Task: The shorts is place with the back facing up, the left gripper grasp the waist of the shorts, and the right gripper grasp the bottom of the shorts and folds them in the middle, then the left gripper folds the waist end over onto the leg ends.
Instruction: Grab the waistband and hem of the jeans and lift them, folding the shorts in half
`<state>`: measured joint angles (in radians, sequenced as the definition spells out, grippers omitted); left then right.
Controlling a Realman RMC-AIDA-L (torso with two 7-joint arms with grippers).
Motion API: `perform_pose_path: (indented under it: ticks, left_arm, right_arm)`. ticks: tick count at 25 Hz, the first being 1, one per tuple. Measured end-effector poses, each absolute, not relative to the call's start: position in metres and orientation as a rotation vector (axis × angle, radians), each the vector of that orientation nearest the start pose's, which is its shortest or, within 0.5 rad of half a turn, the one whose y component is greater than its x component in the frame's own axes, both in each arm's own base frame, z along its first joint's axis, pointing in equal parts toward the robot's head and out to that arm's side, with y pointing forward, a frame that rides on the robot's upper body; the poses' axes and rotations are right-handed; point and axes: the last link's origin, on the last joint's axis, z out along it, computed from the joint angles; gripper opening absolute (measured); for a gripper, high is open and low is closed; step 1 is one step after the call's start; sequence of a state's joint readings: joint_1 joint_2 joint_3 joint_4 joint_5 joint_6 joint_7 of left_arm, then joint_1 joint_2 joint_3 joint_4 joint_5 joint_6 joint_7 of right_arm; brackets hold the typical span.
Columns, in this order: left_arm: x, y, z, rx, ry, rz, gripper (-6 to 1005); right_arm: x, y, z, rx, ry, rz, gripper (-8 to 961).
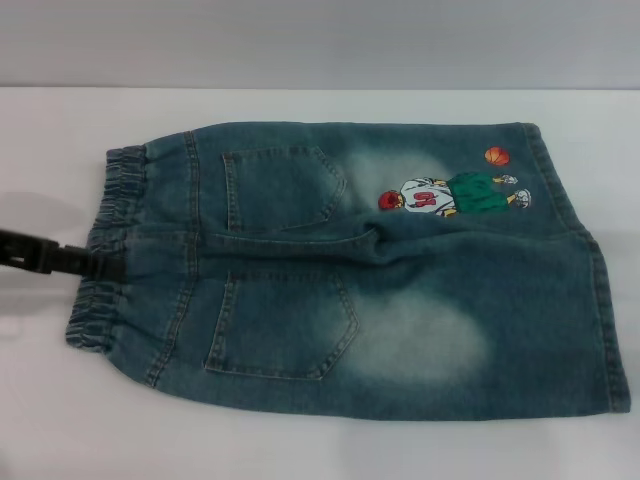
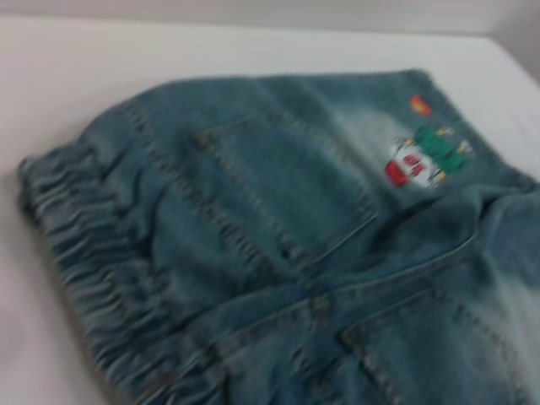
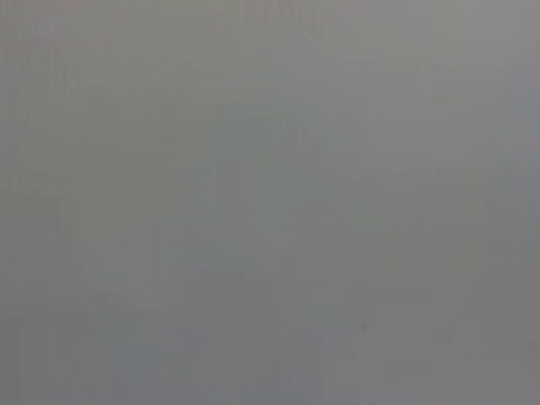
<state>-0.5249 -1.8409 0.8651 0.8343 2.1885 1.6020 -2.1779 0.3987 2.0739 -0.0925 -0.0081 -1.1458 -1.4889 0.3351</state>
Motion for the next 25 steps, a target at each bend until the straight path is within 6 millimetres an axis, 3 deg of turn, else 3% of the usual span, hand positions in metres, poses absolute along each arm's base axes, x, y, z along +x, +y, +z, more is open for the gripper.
perform_pose_path:
  ticks: [13,25]
  left_arm:
    - [-0.315,0.341,0.079,-2.467,-1.47,0.034,842]
    - [-0.325,0.34,0.089,-2.395,-1.498,0.122,842]
  right_arm:
    - [0.356,0.299,0.053,-1.29,0.486,0.864,628]
    - [0.355,0.3,0.054,-1.289,0.48,0.864,630]
